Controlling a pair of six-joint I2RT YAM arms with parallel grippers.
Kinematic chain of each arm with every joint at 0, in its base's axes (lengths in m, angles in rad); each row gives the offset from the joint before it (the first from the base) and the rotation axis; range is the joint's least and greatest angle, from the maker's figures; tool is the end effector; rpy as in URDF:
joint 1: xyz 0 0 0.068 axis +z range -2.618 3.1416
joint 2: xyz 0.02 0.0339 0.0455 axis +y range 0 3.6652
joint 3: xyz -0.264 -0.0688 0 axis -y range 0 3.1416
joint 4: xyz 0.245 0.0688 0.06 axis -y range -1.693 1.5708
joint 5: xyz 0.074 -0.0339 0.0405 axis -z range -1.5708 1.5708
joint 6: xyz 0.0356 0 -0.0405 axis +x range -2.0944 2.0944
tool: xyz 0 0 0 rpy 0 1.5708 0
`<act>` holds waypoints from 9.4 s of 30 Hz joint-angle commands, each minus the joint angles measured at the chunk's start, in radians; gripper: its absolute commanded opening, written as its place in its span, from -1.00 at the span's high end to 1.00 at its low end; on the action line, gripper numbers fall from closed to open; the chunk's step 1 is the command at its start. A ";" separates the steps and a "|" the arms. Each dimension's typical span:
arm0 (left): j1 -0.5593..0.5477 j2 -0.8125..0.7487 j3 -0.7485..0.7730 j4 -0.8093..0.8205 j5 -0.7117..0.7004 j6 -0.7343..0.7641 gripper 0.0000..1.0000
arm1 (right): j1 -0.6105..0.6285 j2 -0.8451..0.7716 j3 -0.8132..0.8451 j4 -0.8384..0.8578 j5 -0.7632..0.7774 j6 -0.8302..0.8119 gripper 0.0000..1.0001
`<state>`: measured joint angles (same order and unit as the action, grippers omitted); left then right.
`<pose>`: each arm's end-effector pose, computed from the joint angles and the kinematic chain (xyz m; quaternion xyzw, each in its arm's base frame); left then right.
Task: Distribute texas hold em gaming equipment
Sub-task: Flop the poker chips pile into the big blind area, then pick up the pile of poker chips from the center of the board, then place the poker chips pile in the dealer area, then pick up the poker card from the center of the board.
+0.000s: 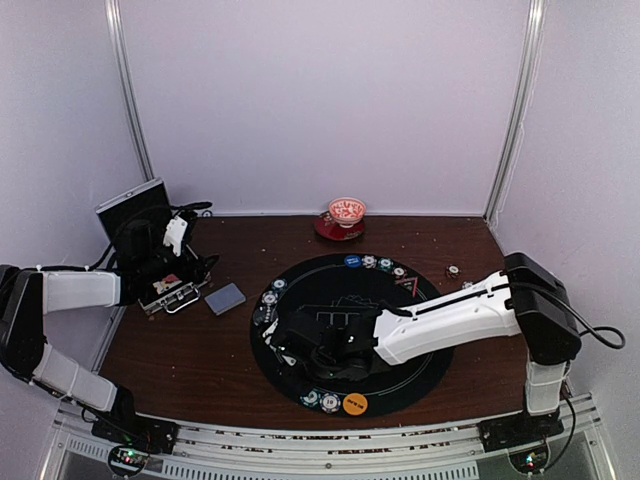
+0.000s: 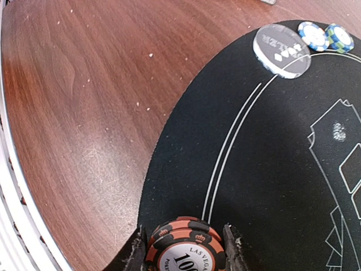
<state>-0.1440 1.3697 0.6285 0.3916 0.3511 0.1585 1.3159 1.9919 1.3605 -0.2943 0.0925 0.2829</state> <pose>0.2847 -0.0537 0.2142 0.2205 0.7824 -0.1390 0.5656 0.1108 0.4123 0.1708 -0.4551 0.8311 0.1964 0.2522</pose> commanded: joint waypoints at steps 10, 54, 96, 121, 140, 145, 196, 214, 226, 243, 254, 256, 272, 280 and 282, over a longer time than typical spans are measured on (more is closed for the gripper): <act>0.003 0.008 0.025 0.032 -0.004 0.004 -0.96 | 0.028 0.060 0.035 -0.032 -0.003 -0.022 0.45; 0.001 0.005 0.027 0.028 -0.006 0.004 -0.96 | -0.217 -0.274 -0.151 0.007 0.173 0.155 -1.00; 0.002 0.001 0.026 0.025 -0.003 0.004 -0.96 | -1.094 -0.032 -0.089 0.033 0.235 0.286 -0.83; 0.001 0.006 0.028 0.024 0.003 0.004 -0.96 | -1.097 0.040 -0.070 0.029 0.199 0.259 -0.41; 0.002 0.008 0.028 0.026 0.002 0.005 -0.96 | -1.095 0.029 -0.081 0.027 0.179 0.256 -0.08; 0.001 0.008 0.028 0.024 0.002 0.006 -0.96 | -1.095 0.029 -0.081 0.026 0.177 0.256 0.01; 0.003 -0.001 0.025 0.026 0.002 0.004 -0.96 | -0.470 0.346 0.610 0.010 0.080 0.161 0.43; 0.002 0.002 0.026 0.029 0.000 0.004 -0.96 | -0.445 0.526 0.667 0.142 -0.020 0.256 0.42; 0.002 0.007 0.028 0.030 0.000 0.008 -0.96 | -0.446 0.605 0.737 0.172 0.008 0.279 0.40; 0.002 0.007 0.028 0.028 0.002 0.008 -0.96 | -0.450 0.626 0.749 0.169 0.020 0.277 0.16; 0.002 0.009 0.028 0.028 0.002 0.009 -0.96 | -0.452 0.629 0.759 0.156 0.020 0.277 -0.25; 0.001 0.009 0.028 0.028 0.002 0.009 -0.96 | -0.453 0.627 0.765 0.152 0.019 0.276 -0.26; 0.002 0.008 0.028 0.026 0.002 0.009 -0.96 | -0.458 0.375 0.636 0.079 0.067 0.219 -0.78; 0.001 0.005 0.028 0.025 0.001 0.006 -0.95 | -0.459 0.148 0.470 -0.053 0.195 0.167 -1.00; 0.001 0.002 0.027 0.025 0.000 0.007 -0.95 | -0.461 0.086 0.411 -0.076 0.219 0.161 -1.00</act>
<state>-0.1440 1.3693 0.6289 0.3912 0.3508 0.1589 0.8619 2.1811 1.8626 -0.2829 0.2165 0.4740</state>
